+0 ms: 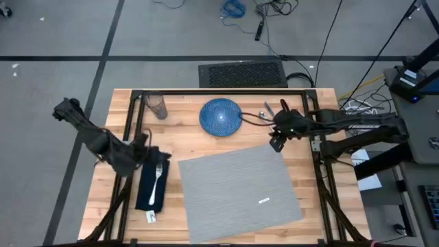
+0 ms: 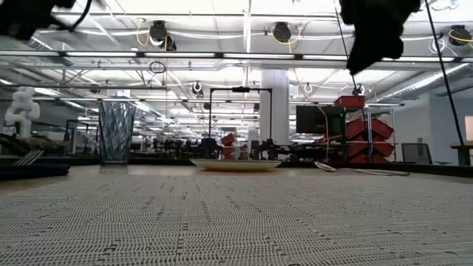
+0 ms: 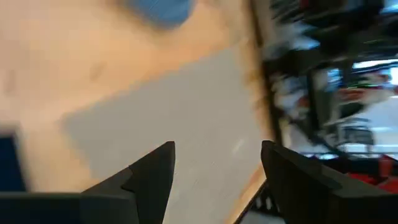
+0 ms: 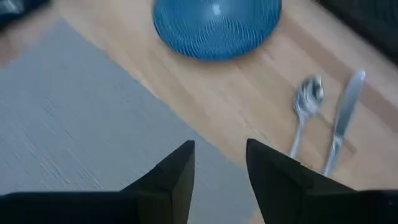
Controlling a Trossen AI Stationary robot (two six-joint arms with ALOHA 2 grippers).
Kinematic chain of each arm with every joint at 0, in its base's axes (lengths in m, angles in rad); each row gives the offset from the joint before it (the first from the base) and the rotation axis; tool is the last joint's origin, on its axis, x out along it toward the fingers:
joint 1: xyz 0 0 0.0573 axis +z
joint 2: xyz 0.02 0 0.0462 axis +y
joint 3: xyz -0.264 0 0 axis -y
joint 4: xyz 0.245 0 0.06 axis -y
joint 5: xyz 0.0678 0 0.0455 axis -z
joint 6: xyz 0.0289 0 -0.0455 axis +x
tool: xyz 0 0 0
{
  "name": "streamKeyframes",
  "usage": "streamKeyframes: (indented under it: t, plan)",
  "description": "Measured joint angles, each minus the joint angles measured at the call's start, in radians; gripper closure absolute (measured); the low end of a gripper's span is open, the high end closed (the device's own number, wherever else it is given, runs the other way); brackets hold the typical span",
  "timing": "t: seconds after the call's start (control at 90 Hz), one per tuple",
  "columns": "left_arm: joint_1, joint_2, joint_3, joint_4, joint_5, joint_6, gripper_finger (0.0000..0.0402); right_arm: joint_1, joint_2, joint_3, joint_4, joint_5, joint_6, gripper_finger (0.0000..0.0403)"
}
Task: Set table place
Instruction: Put the silver knife on the gray placemat
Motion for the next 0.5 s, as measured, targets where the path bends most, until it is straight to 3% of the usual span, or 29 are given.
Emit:
streamKeyframes:
  t: [0.156, 0.289, 0.389, 0.5]
  plan:
    - [0.075, 0.003, 0.089, 0.125, -0.102, 0.362, 0.0178, -0.021, 0.0, 0.06, 0.165, 0.047, 0.006, 0.0273]
    - [0.173, 0.014, 0.118, 0.255, -0.106, 0.635, 0.0178, -0.08, 0.003, 0.081, 0.331, 0.05, 0.007, 0.0273]
    - [0.244, 0.023, 0.119, 0.292, -0.061, 0.754, 0.0178, -0.145, 0.019, 0.082, 0.348, 0.048, 0.057, 0.0275]
    - [0.33, 0.06, 0.119, 0.273, 0.041, 0.786, 0.0178, -0.225, 0.063, 0.082, 0.241, 0.045, 0.119, 0.0284]
